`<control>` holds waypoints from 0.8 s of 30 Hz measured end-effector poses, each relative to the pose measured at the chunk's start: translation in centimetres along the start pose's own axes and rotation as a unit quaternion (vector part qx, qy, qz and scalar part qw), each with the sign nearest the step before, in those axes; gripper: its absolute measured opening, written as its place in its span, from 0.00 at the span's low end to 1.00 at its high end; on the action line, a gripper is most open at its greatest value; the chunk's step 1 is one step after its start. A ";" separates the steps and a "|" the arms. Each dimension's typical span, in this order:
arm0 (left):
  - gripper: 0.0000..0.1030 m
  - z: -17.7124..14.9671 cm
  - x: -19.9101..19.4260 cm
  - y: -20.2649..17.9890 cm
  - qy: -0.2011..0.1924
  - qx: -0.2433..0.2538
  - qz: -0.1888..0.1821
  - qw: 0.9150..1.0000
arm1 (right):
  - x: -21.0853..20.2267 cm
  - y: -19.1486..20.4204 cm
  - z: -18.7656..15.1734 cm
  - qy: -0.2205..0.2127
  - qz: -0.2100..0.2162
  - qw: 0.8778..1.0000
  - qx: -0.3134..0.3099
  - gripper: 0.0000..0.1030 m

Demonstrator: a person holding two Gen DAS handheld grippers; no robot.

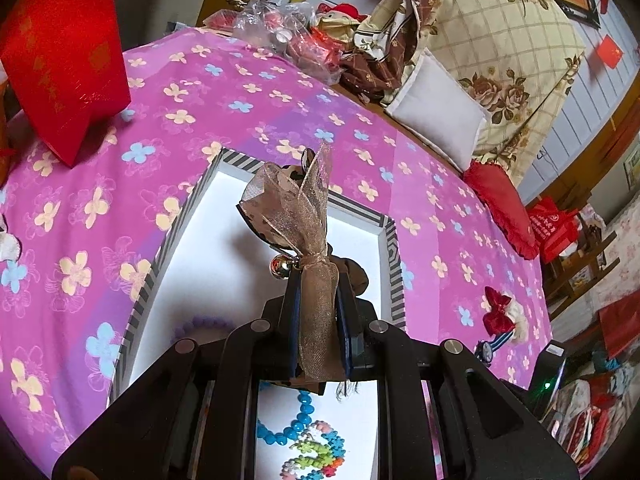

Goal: Organize jewelry
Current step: 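Lower the brown pouch into the tray and open the left tool while the right tool drops the black beads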

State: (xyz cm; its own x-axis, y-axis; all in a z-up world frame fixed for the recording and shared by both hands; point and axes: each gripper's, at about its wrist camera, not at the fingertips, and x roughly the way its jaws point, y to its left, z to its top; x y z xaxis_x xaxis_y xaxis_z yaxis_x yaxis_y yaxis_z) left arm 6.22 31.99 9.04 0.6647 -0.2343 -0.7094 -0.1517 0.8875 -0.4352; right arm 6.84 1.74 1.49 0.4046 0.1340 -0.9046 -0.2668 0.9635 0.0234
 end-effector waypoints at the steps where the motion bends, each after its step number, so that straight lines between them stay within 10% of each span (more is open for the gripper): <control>1: 0.14 0.1 0.1 0.1 0.001 -0.001 0.000 1.000 | -0.1 -0.1 0.0 0.003 0.001 1.000 0.002 0.07; 14: 0.14 0.9 0.2 1.6 0.003 -0.029 -0.001 1.000 | -9.8 0.5 3.7 -0.074 0.092 0.992 0.046 0.06; 24: 0.14 2.9 4.4 2.5 0.007 -0.026 0.071 0.997 | -5.7 8.8 9.9 -0.034 0.099 0.994 -0.018 0.06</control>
State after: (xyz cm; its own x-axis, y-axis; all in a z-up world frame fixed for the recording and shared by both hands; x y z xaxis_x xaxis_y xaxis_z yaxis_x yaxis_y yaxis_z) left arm 10.83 34.33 6.45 0.6234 -0.1132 -0.7736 -0.2811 0.8908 -0.3569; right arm 10.88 11.73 11.10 0.3990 0.3365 -0.8530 -0.3780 0.9079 0.1813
